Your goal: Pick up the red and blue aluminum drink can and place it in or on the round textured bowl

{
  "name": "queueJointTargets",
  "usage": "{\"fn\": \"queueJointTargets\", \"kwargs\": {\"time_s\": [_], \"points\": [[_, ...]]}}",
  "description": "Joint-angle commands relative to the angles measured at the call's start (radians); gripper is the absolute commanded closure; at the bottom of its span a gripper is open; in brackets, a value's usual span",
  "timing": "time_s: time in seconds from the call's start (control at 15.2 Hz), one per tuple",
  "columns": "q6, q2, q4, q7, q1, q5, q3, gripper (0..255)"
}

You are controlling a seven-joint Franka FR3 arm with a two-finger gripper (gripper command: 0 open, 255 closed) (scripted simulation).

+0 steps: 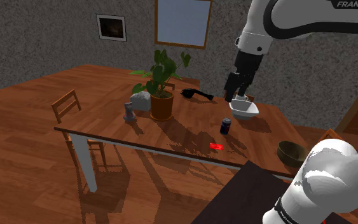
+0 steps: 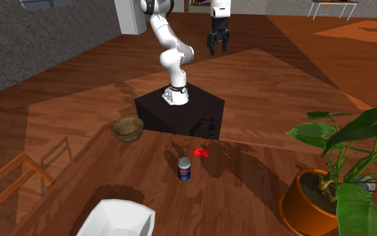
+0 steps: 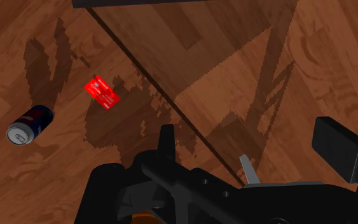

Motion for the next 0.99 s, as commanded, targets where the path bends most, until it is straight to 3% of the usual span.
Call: {"fn": "queueJointTargets", "kwargs": {"time_s": [0.0, 0.92], "points": [[0.000, 0.000, 0.000, 0.000, 0.000, 0.000, 0.000, 0], [0.334, 0.272, -0.078, -0.273, -0.077, -0.126, -0.245, 0]]}}
